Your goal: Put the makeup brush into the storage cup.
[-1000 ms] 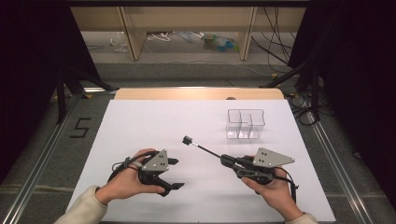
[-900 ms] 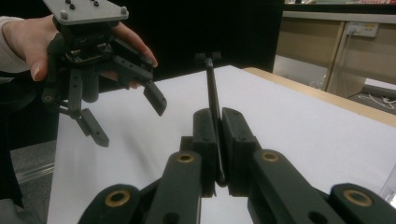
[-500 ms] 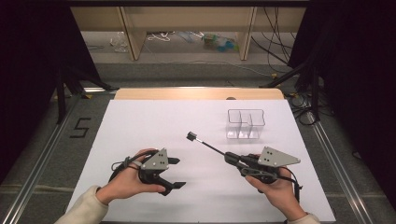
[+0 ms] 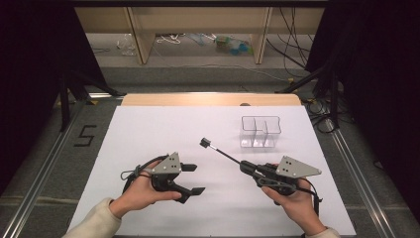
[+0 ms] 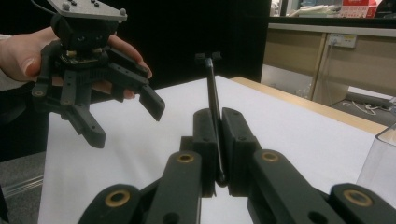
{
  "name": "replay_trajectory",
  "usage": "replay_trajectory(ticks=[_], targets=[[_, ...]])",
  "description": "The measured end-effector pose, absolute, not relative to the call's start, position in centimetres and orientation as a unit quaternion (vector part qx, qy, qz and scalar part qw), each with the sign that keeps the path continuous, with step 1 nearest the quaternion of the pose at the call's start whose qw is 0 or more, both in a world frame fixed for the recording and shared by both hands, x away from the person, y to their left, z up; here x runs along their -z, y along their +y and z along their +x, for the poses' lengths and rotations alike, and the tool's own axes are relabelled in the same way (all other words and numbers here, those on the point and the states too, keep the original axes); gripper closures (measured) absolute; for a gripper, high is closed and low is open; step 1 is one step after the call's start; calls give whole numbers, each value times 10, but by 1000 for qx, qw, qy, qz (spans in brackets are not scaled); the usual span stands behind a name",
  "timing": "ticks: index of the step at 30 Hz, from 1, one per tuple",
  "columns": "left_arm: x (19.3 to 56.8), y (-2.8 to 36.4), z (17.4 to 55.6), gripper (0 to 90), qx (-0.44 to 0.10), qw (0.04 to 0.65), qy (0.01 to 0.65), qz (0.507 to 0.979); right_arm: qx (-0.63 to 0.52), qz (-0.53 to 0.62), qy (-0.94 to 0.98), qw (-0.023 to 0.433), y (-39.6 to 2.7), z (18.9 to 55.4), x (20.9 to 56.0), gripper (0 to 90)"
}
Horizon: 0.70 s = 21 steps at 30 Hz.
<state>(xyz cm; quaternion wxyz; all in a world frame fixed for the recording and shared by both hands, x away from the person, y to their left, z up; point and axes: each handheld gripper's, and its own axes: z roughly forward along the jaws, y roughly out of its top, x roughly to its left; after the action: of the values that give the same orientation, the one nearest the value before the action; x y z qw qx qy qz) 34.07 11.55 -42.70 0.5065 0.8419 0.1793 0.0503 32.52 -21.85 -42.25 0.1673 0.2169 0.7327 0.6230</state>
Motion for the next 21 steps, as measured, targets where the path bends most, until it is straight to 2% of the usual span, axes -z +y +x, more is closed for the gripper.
replay_trajectory(ticks=[4,14,21], targets=[[427,111,341,241,-50,518,174,836,-625,218,730,169,-218,325,423,855],[428,100,346,286,-22,563,217,797,-627,219,729,168,-217,325,423,855],[429,93,349,285,-19,587,236,774,-624,217,731,167,-217,325,423,855]])
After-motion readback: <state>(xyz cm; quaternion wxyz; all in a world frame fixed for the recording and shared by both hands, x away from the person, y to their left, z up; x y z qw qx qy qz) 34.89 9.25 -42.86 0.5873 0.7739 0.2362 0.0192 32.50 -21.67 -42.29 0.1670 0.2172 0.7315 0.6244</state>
